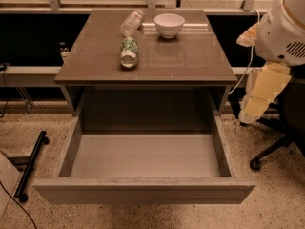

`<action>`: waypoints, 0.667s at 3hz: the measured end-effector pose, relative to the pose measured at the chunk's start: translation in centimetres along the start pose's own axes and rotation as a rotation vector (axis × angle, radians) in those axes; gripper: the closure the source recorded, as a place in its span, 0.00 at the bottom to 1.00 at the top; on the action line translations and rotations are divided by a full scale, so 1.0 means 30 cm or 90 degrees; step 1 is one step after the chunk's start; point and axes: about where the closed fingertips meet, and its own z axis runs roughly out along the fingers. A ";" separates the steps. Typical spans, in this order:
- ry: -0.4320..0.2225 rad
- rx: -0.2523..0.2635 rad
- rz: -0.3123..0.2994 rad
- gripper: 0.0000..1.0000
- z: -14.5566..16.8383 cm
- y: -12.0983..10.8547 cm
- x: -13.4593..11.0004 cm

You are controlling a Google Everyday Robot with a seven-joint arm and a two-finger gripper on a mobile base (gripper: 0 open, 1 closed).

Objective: Place green can into top drawer

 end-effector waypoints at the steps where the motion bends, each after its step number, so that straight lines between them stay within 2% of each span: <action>1: 0.000 0.000 0.000 0.00 0.000 0.000 0.000; 2: -0.026 0.008 0.021 0.00 0.038 -0.015 -0.034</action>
Offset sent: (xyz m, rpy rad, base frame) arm 0.0263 0.0273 -0.0204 0.1271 -0.0269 -0.0652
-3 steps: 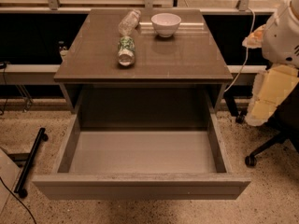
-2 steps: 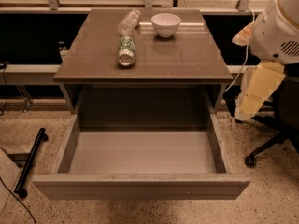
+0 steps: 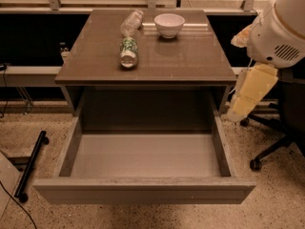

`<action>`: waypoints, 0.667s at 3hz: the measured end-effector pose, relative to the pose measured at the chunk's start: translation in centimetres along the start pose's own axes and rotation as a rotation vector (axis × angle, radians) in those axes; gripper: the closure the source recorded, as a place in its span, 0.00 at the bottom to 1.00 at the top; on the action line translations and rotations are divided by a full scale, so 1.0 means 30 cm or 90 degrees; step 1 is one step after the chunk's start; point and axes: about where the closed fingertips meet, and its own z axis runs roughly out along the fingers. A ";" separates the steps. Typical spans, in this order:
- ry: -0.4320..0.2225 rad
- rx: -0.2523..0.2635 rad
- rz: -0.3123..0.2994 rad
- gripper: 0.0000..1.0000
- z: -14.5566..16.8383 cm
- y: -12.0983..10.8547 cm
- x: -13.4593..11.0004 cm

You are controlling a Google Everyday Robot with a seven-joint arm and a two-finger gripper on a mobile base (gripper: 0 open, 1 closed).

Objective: Place green can into top drawer

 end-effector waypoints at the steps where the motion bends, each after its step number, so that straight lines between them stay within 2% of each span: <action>1: -0.048 0.013 0.014 0.00 0.075 -0.051 -0.091; 2: -0.087 0.015 0.017 0.00 0.163 -0.109 -0.191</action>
Offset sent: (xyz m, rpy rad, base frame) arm 0.0954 0.0920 -0.0321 0.2052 -0.0654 0.0165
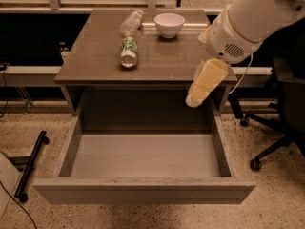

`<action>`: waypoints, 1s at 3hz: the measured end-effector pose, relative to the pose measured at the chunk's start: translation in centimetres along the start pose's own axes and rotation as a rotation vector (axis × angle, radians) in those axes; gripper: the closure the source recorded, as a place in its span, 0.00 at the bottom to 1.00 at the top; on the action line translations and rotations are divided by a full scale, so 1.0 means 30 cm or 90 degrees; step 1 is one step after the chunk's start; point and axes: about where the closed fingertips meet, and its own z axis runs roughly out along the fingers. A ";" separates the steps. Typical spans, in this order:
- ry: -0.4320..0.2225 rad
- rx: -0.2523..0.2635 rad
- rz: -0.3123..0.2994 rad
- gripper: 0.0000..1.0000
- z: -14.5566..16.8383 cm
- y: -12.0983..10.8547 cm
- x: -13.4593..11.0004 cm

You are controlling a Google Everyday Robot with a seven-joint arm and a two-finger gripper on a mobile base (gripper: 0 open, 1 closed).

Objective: Place green can into top drawer

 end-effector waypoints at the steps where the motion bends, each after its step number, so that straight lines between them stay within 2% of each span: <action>1: -0.033 -0.009 0.006 0.00 0.098 -0.048 -0.077; 2: -0.054 -0.018 0.014 0.00 0.182 -0.091 -0.132; 3: -0.062 -0.029 0.009 0.00 0.311 -0.163 -0.220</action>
Offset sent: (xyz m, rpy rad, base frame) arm 0.0825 0.0695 -0.0352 0.1376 0.0181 0.0216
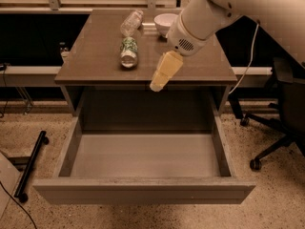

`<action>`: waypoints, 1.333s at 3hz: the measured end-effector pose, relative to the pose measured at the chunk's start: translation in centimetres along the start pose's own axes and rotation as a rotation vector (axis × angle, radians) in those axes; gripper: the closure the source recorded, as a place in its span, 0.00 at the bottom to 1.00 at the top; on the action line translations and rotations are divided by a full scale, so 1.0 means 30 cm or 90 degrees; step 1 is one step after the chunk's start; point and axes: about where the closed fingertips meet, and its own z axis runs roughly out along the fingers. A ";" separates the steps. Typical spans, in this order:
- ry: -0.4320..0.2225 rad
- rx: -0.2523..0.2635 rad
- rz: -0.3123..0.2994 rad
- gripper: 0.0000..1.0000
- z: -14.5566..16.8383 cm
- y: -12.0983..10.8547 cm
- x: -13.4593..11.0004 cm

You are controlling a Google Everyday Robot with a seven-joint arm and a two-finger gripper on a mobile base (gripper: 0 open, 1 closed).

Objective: Place green can into top drawer

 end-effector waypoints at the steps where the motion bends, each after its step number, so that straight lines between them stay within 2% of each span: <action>1: 0.000 0.000 0.000 0.00 0.000 0.000 0.000; 2: -0.022 0.017 0.015 0.00 0.030 -0.020 -0.026; 3: -0.072 0.043 0.035 0.00 0.123 -0.070 -0.093; 4: -0.095 0.045 0.048 0.00 0.237 -0.123 -0.149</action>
Offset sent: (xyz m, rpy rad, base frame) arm 0.0370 0.0283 -0.0046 0.1413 -0.0814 -0.0980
